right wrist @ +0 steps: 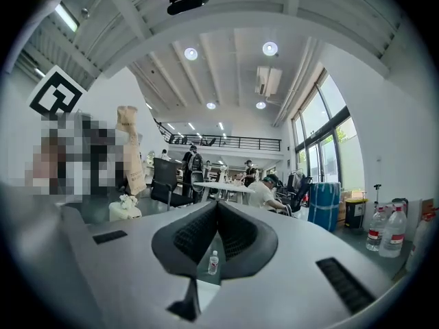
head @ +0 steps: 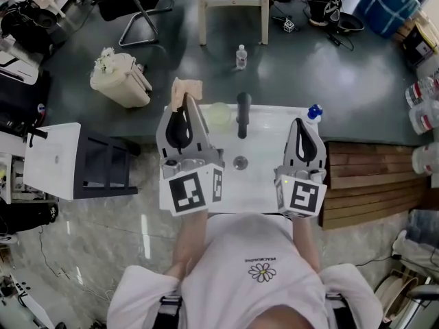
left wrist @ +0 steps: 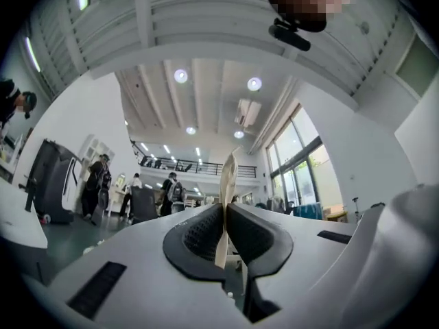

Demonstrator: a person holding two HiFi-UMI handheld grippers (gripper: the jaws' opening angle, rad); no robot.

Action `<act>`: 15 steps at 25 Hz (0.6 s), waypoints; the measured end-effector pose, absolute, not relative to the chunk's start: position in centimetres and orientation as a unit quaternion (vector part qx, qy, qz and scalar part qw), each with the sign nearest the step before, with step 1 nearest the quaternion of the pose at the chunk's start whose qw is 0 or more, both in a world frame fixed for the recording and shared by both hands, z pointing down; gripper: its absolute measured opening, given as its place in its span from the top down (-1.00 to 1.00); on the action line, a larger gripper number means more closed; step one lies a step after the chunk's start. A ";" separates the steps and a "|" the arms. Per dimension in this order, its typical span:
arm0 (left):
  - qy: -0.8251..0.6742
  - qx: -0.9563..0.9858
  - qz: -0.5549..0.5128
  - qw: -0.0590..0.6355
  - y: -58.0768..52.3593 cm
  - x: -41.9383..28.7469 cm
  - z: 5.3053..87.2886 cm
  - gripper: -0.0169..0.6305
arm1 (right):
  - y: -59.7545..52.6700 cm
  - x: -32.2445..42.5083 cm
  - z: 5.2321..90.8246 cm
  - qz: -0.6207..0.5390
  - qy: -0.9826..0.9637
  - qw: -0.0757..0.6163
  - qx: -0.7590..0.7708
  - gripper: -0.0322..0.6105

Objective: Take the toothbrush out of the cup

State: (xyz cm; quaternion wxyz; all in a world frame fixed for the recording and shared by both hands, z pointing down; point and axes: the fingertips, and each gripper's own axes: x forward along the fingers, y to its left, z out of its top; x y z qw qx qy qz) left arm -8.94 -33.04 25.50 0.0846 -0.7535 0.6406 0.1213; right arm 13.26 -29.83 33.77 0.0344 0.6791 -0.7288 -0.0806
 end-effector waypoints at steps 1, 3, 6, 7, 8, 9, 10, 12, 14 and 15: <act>0.641 -0.751 0.121 0.101 -32.5 -8.8 25.0 0.86 | -29.9 13.2 33.6 -0.082 -0.730 0.032 0.678 0.86; 0.639 -0.747 0.124 0.131 -31.3 -8.5 24.4 0.86 | -29.9 13.0 33.4 -0.086 -0.733 0.027 0.675 0.86; 0.629 -0.749 0.135 0.158 -29.4 -8.0 24.3 0.87 | -30.0 12.5 33.2 -0.087 -0.738 0.023 0.668 0.86; 0.624 -0.752 0.142 0.159 -28.8 -7.8 24.4 0.87 | -29.9 12.3 33.2 -0.087 -0.741 0.022 0.666 0.86; 0.621 -0.753 0.146 0.162 -28.2 -7.7 24.6 0.87 | -29.9 12.1 33.2 -0.086 -0.743 0.021 0.664 0.86; 0.618 -0.754 0.144 0.169 -27.6 -7.6 24.8 0.87 | -29.8 12.0 33.1 -0.086 -0.745 0.020 0.661 0.86; 0.617 -0.754 0.138 0.176 -27.2 -7.6 25.2 0.87 | -29.8 11.8 33.0 -0.087 -0.747 0.018 0.659 0.86; 0.620 -0.753 0.125 0.179 -26.9 -7.9 26.1 0.87 | -29.6 11.3 32.7 -0.091 -0.752 0.016 0.653 0.86; 0.628 -0.751 0.118 0.167 -26.8 -8.3 26.9 0.87 | -29.4 10.8 32.5 -0.097 -0.758 0.016 0.645 0.86; 0.631 -0.750 0.117 0.160 -26.8 -8.4 27.2 0.87 | -29.2 10.5 32.4 -0.102 -0.761 0.017 0.640 0.86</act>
